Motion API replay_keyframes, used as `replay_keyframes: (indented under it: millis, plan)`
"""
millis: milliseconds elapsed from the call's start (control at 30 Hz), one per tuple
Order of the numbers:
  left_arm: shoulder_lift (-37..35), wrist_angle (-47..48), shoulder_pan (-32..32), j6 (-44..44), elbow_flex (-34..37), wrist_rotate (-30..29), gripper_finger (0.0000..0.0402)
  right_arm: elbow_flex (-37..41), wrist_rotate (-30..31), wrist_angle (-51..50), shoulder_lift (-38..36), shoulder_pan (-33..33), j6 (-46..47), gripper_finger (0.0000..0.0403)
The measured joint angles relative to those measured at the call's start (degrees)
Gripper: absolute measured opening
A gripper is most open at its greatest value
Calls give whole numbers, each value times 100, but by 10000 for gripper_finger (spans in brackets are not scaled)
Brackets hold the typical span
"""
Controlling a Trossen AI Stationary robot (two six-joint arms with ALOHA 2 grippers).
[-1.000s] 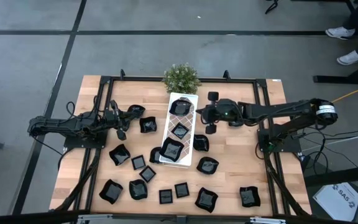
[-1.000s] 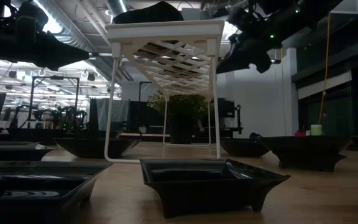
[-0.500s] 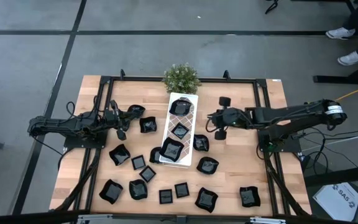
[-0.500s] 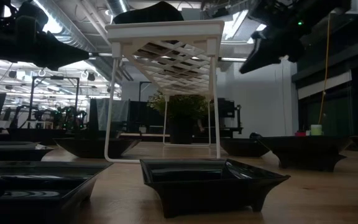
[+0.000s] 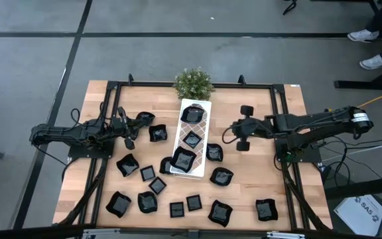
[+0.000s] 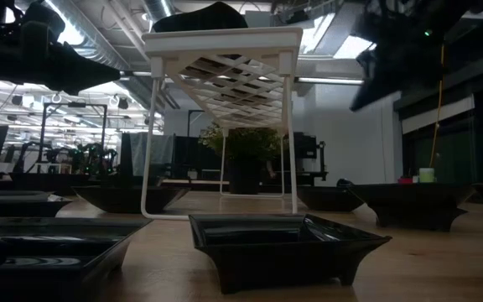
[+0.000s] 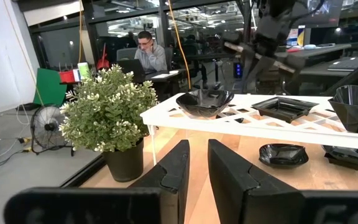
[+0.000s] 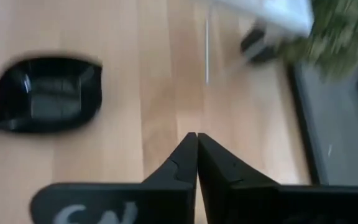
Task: Pick & Place Mini shaped plates
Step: Stack the leaf shaped plate on top of the leaf shaped plate on the shelf
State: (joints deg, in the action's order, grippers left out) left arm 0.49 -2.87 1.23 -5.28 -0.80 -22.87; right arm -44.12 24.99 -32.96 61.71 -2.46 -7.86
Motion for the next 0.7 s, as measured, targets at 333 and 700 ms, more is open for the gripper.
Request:
replay_keyframes:
  millis: [333,700]
  plan:
    - [0,0,0,0,0,0,52,0,-99,-1871,0,-4,1768,12]
    - [1,2,0,0,0,1,53,0,-378,-2274,3,-4,2418,24]
